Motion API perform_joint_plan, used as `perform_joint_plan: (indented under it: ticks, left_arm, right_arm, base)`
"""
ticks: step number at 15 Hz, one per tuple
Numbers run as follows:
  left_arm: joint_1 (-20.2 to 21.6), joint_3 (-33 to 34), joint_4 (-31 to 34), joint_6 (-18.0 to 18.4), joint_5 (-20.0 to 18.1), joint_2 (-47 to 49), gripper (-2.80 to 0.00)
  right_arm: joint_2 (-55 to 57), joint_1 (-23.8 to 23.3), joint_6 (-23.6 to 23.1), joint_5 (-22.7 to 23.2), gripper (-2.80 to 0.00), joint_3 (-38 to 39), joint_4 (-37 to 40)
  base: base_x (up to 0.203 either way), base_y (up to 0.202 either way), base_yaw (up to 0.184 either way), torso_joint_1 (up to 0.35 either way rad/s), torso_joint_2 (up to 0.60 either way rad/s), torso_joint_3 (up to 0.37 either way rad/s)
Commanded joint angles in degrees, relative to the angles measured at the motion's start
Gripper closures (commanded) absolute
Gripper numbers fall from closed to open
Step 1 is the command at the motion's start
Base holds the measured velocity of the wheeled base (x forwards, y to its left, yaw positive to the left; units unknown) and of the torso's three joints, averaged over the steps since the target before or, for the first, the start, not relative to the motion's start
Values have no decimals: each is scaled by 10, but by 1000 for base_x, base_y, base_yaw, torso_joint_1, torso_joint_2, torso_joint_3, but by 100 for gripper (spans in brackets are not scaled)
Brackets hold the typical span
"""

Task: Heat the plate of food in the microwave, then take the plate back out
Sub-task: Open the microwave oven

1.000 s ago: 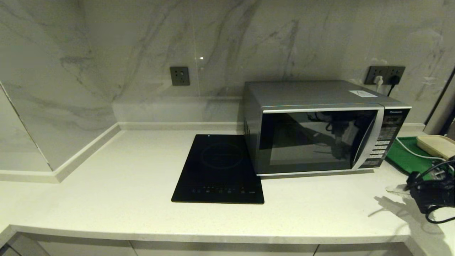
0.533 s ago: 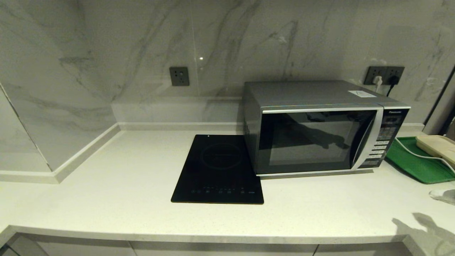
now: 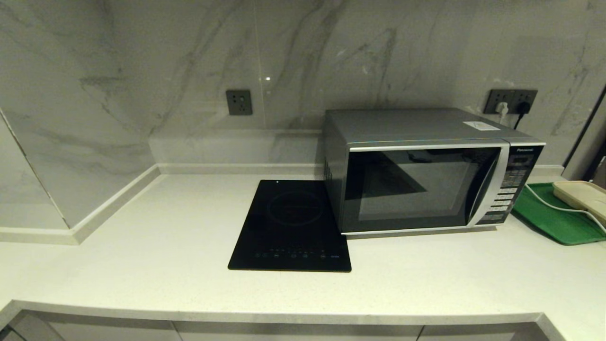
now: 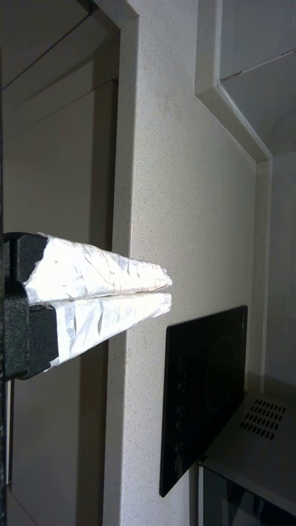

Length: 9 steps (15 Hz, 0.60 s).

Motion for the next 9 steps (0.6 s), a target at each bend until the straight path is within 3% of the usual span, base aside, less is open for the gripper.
perform_joint_plan:
  ticks: [1, 3, 6, 9]
  left_arm:
    - [0, 0, 0, 0, 0, -1, 0]
    - [0, 0, 0, 0, 0, 0, 0]
    - [0, 0, 0, 0, 0, 0, 0]
    - [0, 0, 0, 0, 0, 0, 0]
  right_arm:
    - [-78, 11, -12, 5, 0, -93, 206]
    - [-107, 18, -17, 5, 0, -169, 258]
    - [-126, 41, -37, 7, 0, -290, 270]
    - [-165, 113, -20, -29, 0, -347, 272]
  base:
    - [0, 0, 0, 0, 0, 0]
    - [0, 0, 0, 0, 0, 0]
    - [0, 0, 0, 0, 0, 0]
    - [0, 0, 0, 0, 0, 0]
